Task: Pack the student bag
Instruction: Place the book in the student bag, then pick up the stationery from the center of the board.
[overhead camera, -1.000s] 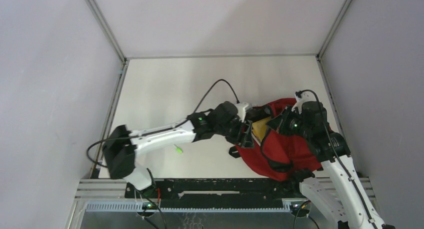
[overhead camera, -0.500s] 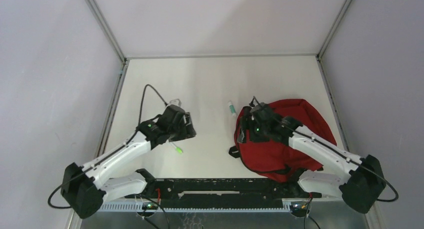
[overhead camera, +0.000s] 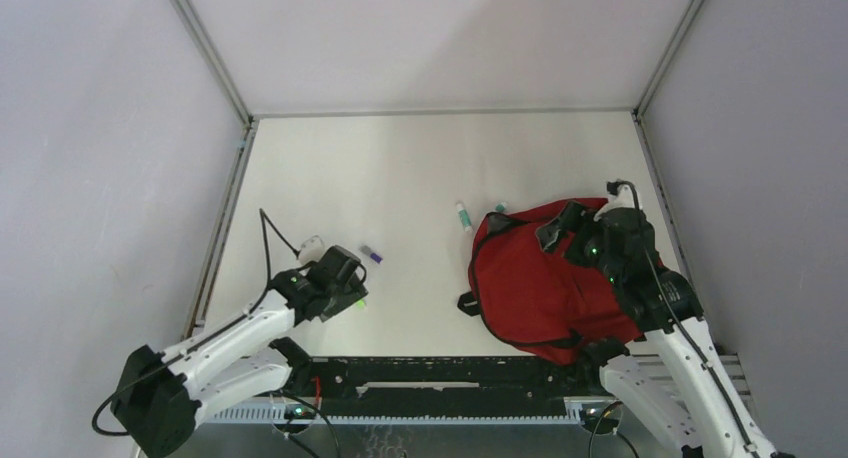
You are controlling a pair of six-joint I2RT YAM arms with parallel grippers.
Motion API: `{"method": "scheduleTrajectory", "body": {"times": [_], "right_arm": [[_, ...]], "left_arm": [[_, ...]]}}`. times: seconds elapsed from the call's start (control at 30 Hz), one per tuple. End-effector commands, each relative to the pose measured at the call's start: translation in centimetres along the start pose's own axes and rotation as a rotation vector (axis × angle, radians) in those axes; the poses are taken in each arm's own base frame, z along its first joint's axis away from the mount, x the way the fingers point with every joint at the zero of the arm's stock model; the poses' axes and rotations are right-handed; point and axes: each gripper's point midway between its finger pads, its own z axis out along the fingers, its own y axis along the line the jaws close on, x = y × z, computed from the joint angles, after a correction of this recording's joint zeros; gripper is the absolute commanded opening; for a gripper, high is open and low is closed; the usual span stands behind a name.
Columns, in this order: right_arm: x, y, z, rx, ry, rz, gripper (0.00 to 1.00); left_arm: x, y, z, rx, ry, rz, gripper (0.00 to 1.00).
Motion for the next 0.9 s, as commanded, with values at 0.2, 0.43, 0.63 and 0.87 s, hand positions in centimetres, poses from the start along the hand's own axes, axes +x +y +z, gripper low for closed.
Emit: {"method": "scheduleTrajectory", "body": {"times": [0.2, 0.43, 0.63, 0.87], "right_arm": [[0.3, -1.8, -1.2, 0.026, 0.037, 0.003, 0.89], [0.3, -2.0, -1.1, 0.034, 0.038, 0.001, 0.89], [0.4, -2.4, -0.9, 0.056, 0.044, -0.015, 0.89], [1.4, -3.4, 0.7, 0.120, 0.129, -0.018, 0.88]], "left_arm": [[1.6, -2.4, 3.2, 0.012, 0.058, -0.132, 0.60], [2.8, -1.7, 4.8, -0.074, 0.102, -0.118, 0.48], [2.7, -1.4, 4.6, -0.108, 0.107, -0.098, 0.12], [-2.0, -1.9, 0.2, -0.055, -0.047, -0.078, 0.00]]}}
